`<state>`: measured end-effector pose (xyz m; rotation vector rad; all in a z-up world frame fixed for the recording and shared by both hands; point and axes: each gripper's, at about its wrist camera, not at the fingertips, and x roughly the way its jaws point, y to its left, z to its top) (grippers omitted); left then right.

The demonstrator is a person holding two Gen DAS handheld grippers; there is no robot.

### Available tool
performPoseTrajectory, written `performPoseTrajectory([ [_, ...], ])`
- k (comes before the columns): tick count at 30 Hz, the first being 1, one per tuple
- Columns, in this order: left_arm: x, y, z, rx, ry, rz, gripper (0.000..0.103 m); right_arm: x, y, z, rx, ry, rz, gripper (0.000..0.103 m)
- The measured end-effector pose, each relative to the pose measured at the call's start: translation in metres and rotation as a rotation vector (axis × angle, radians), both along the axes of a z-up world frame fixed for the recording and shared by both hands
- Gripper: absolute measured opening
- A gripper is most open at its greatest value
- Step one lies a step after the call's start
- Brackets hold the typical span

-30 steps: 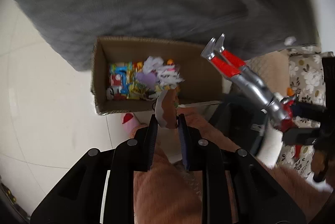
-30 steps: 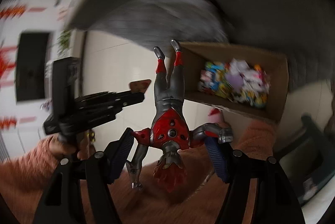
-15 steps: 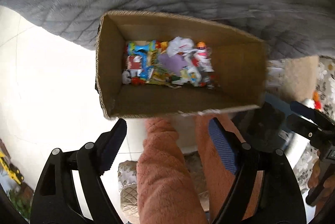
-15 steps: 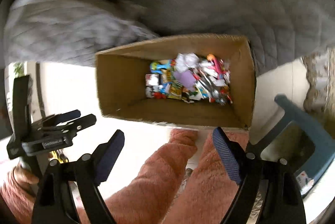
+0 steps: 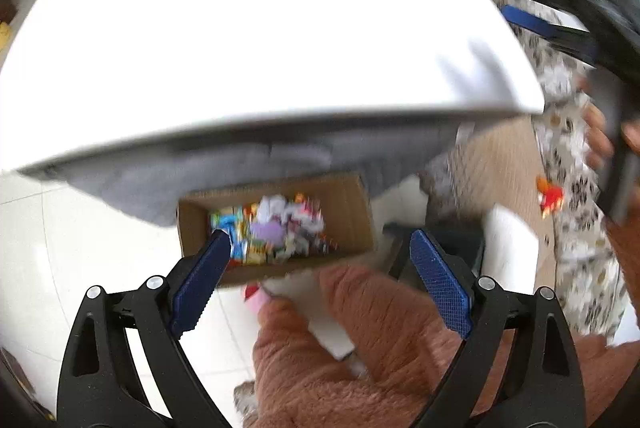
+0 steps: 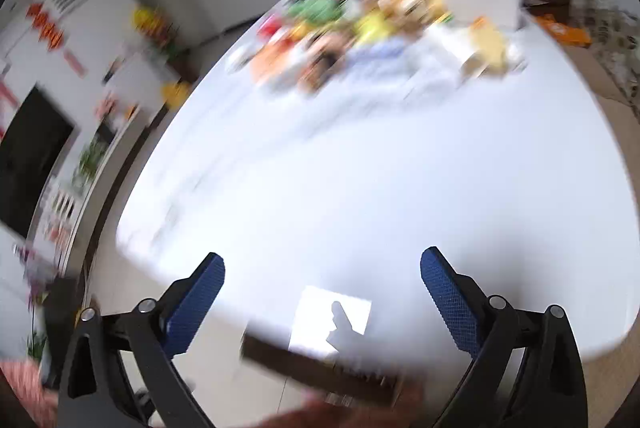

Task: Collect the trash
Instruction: 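Release the robot figure and brown item into the cardboard box, then grasp the white paper roll with the right tool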

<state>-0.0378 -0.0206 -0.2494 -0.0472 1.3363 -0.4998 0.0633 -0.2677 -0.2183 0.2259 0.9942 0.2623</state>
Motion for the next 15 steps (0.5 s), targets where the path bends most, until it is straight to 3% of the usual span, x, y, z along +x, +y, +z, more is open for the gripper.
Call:
performPoseTrajectory([
  [5, 0.022, -0.014, 0.014, 0.009, -0.038, 0.088, 0.089, 0.109, -0.055, -0.005, -0.065, 0.003, -0.065, 0.064],
  [10, 0.027, -0.015, 0.009, 0.045, -0.012, 0.203, 0.089, 0.192, -0.083, -0.023, -0.167, 0.026, -0.062, 0.060],
  [15, 0.030, -0.010, 0.002, 0.071, 0.032, 0.301, 0.089, 0.264, -0.080, -0.044, -0.229, 0.093, -0.014, 0.058],
])
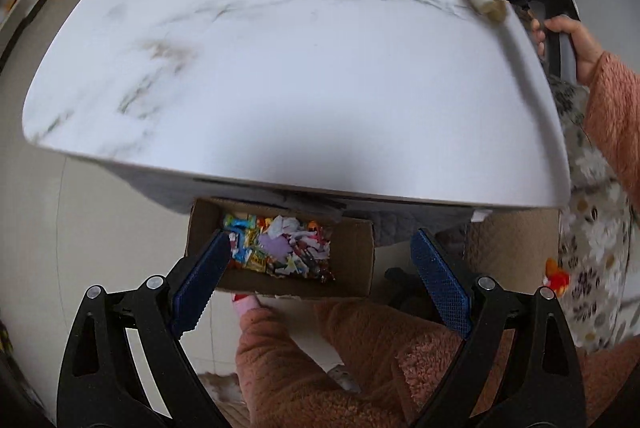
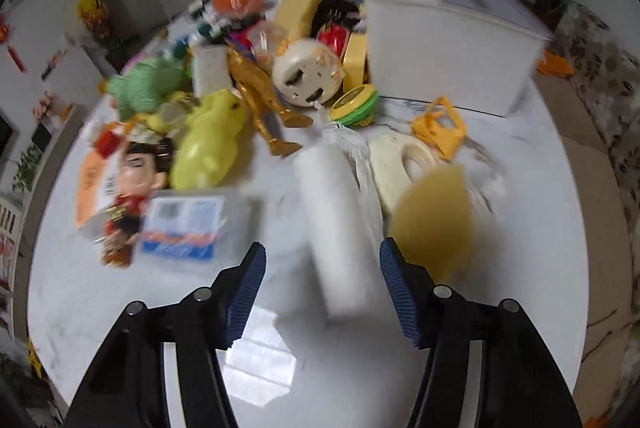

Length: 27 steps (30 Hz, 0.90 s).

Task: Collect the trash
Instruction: 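Grasp the white paper roll with the right tool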

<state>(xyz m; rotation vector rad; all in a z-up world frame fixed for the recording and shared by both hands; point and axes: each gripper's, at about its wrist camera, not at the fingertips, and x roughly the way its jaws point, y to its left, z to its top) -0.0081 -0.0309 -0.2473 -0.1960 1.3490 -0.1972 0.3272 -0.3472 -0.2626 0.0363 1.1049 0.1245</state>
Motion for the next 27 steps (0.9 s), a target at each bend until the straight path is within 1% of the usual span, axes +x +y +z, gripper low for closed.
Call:
performPoseTrajectory([
  [3, 0.002, -0.001, -0.003, 0.003, 0.021, 0.045, 0.089, 0.023, 0.007, -0.020, -0.039, 0.075, 0.041, 0.044],
  [4, 0.003, -0.003, -0.002, 0.003, 0.026, 0.051, 0.089, 0.025, 0.010, -0.023, -0.055, 0.071, 0.056, 0.040],
  [5, 0.004, -0.003, -0.003, 0.002, 0.032, 0.057, 0.089, 0.026, 0.016, -0.024, -0.093, 0.060, 0.081, 0.040],
  [6, 0.007, -0.005, -0.004, 0.001, 0.037, 0.062, 0.089, 0.025, 0.020, -0.024, -0.088, 0.068, 0.098, 0.040],
  [7, 0.010, -0.008, -0.003, -0.001, 0.036, 0.062, 0.089, 0.023, 0.021, -0.024, -0.056, 0.077, 0.115, 0.040],
  [9, 0.015, -0.013, 0.000, 0.001, 0.025, 0.050, 0.089, 0.008, 0.024, -0.016, -0.008, 0.055, 0.153, 0.040],
  [10, 0.019, -0.017, 0.001, 0.002, 0.017, 0.039, 0.089, -0.004, 0.023, -0.011, 0.027, 0.042, 0.162, 0.040],
  [12, 0.026, -0.024, 0.003, 0.002, 0.007, 0.017, 0.089, -0.032, 0.014, 0.000, 0.149, 0.033, 0.171, 0.040],
  [13, 0.030, -0.028, 0.003, -0.002, 0.003, 0.005, 0.089, -0.044, 0.011, 0.003, 0.194, 0.033, 0.176, 0.040],
  [16, 0.052, -0.041, 0.003, -0.015, 0.001, -0.030, 0.089, -0.087, 0.000, 0.008, 0.285, 0.041, 0.175, 0.040],
  [18, 0.071, -0.052, 0.003, -0.019, -0.005, -0.047, 0.089, -0.116, -0.015, 0.008, 0.360, 0.049, 0.146, 0.040],
  [21, 0.112, -0.078, 0.010, -0.027, -0.051, -0.083, 0.089, -0.150, -0.032, 0.011, 0.453, 0.044, 0.098, 0.040],
  [24, 0.161, -0.114, 0.019, -0.005, -0.129, -0.112, 0.089, -0.178, -0.047, 0.016, 0.489, 0.030, 0.060, 0.040],
  [26, 0.195, -0.136, 0.020, -0.011, -0.155, -0.102, 0.089, -0.195, -0.053, 0.019, 0.511, 0.025, 0.041, 0.040],
  [27, 0.216, -0.149, 0.019, -0.025, -0.156, -0.076, 0.089, -0.202, -0.057, 0.018, 0.527, 0.028, 0.028, 0.040],
])
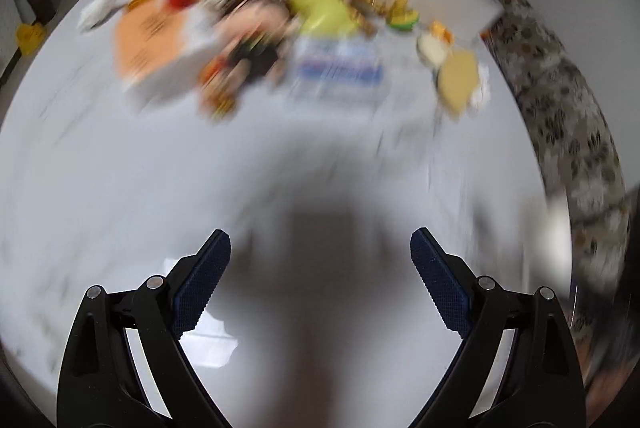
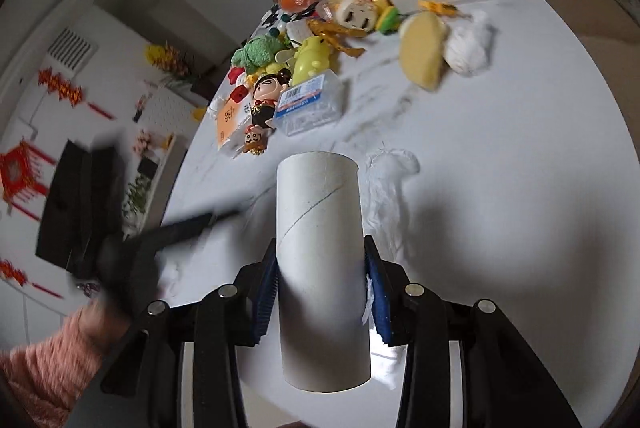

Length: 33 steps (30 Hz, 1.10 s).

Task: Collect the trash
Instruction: 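Grasp the white paper roll with the right tool, then grasp the clear plastic box with left tool while right lifts paper roll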

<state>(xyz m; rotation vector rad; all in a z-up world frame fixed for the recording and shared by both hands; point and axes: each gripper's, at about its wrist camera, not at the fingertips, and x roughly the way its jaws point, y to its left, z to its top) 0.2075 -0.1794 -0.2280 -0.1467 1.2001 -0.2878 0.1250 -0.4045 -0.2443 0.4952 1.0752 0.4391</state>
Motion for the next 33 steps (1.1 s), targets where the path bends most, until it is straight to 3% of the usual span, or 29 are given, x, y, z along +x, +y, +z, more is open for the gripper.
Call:
performPoseTrajectory([
  [5, 0.069, -0.035, -0.005, 0.031, 0.016, 0.226, 0.089, -0.021, -0.011, -0.008, 0.025, 0.025, -0.018, 0.040],
  [8, 0.098, -0.048, -0.013, 0.127, 0.054, 0.316, 0.089, -0.030, -0.014, -0.011, 0.049, 0.034, -0.017, 0.040],
  [11, 0.118, -0.057, -0.027, 0.192, 0.094, 0.332, 0.089, -0.032, -0.018, -0.012, 0.076, 0.031, -0.017, 0.040],
  [14, 0.120, -0.056, -0.030, 0.184, 0.087, 0.324, 0.090, -0.031, -0.020, -0.009, 0.084, 0.022, -0.008, 0.040],
  [17, 0.118, -0.058, -0.031, 0.182, 0.067, 0.256, 0.089, -0.028, -0.023, -0.008, 0.092, 0.020, -0.006, 0.040],
  [22, 0.077, -0.036, -0.013, 0.081, 0.042, 0.173, 0.089, -0.023, -0.024, -0.005, 0.098, 0.011, -0.004, 0.040],
  [26, 0.019, -0.006, 0.023, 0.009, -0.020, 0.056, 0.089, -0.026, -0.013, 0.007, 0.074, -0.013, 0.021, 0.040],
  [30, -0.042, 0.037, 0.052, -0.015, -0.057, -0.003, 0.089, -0.033, 0.011, 0.020, 0.057, -0.025, 0.081, 0.040],
  [33, -0.092, 0.080, 0.060, -0.023, -0.042, -0.020, 0.089, -0.047, 0.048, 0.030, 0.048, -0.025, 0.164, 0.040],
])
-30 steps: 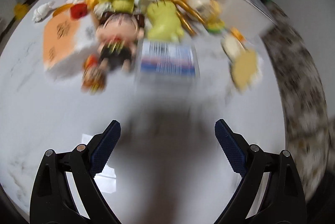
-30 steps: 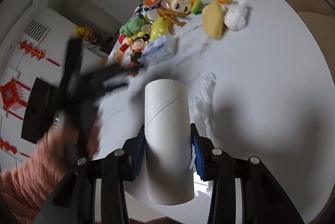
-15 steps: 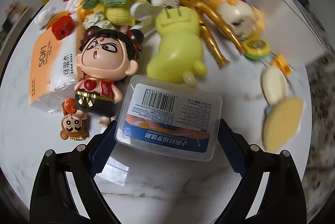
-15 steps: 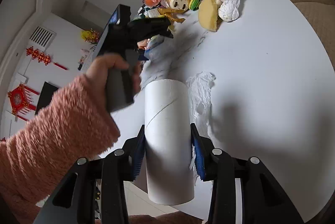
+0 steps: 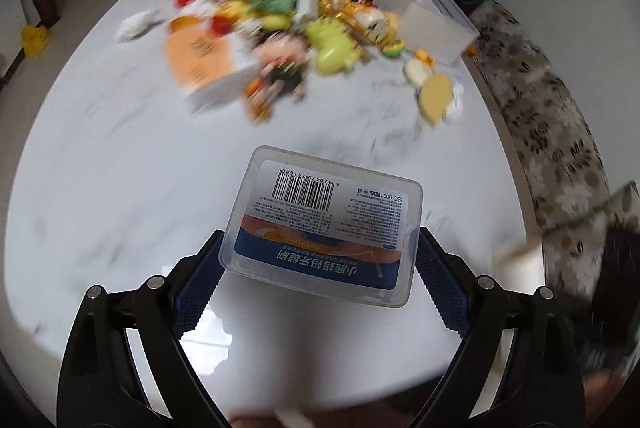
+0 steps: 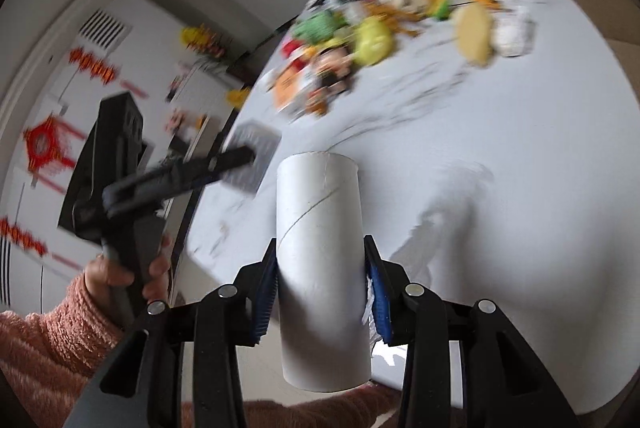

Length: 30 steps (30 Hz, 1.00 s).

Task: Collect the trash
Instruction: 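Grasp the clear plastic box with left tool while right lifts paper roll, then carry both items to the cardboard box and release them inside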

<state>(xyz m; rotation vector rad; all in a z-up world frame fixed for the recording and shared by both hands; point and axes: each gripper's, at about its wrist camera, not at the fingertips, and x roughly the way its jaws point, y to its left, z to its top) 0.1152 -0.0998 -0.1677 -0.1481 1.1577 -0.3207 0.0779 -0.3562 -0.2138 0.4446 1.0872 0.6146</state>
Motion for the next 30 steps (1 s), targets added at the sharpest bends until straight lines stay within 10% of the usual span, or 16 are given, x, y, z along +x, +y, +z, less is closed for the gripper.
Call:
performPoseTrajectory([
  [14, -0.168, 0.150, -0.052, -0.020, 0.186, -0.054, 0.089, -0.107, 0.171, -0.009, 0.015, 0.167, 0.310, 0.040],
  [30, -0.160, 0.137, -0.311, 0.114, 0.439, -0.106, 0.089, -0.119, 0.182, -0.275, -0.259, 0.403, 0.096, 0.040],
])
